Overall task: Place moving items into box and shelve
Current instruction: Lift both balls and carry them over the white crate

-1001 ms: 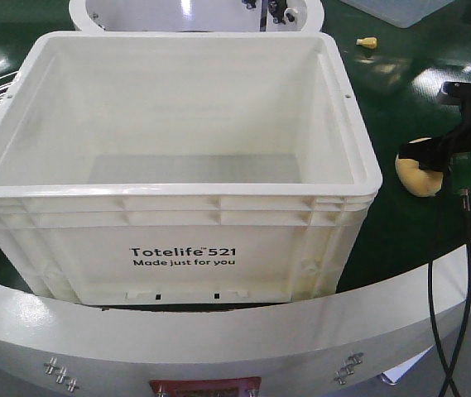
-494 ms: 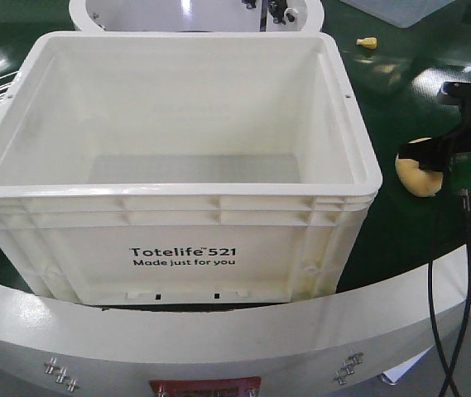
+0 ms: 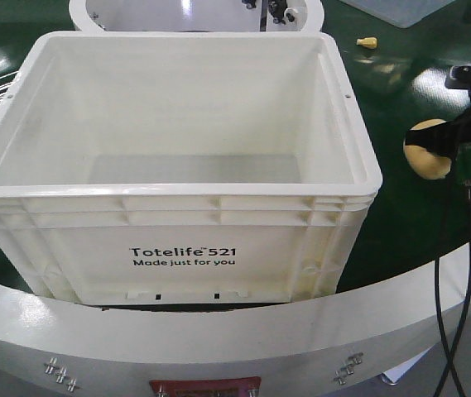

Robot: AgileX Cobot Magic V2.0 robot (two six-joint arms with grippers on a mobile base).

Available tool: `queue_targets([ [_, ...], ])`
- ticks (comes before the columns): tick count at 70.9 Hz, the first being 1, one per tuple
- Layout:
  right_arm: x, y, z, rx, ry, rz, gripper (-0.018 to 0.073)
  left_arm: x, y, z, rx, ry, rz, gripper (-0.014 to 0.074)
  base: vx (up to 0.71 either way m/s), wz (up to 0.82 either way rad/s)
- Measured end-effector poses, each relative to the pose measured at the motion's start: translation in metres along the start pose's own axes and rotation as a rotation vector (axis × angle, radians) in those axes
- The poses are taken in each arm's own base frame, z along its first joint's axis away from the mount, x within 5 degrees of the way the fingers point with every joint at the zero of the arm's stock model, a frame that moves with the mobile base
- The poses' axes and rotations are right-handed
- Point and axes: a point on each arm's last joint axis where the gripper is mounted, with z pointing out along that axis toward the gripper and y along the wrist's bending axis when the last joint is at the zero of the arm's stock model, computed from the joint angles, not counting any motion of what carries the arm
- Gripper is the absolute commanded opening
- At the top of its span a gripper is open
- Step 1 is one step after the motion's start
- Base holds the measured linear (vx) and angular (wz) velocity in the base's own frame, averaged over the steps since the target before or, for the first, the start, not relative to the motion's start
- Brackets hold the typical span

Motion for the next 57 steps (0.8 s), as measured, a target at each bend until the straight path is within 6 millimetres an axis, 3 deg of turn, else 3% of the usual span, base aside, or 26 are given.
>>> queue_targets([
  [25, -0.022, 0.001, -0.04, 0.015, -0.136, -0.056, -0.0007, -0.03, -0.001, -0.038, 0.005, -0.171, -0.002, -0.0007, 0.0, 0.0],
  [57, -0.046, 0.005, -0.11, 0.027, -0.332, -0.07, -0.0007, -0.058, -0.002, -0.098, 0.018, -0.37, -0.004, -0.0007, 0.0, 0.0],
])
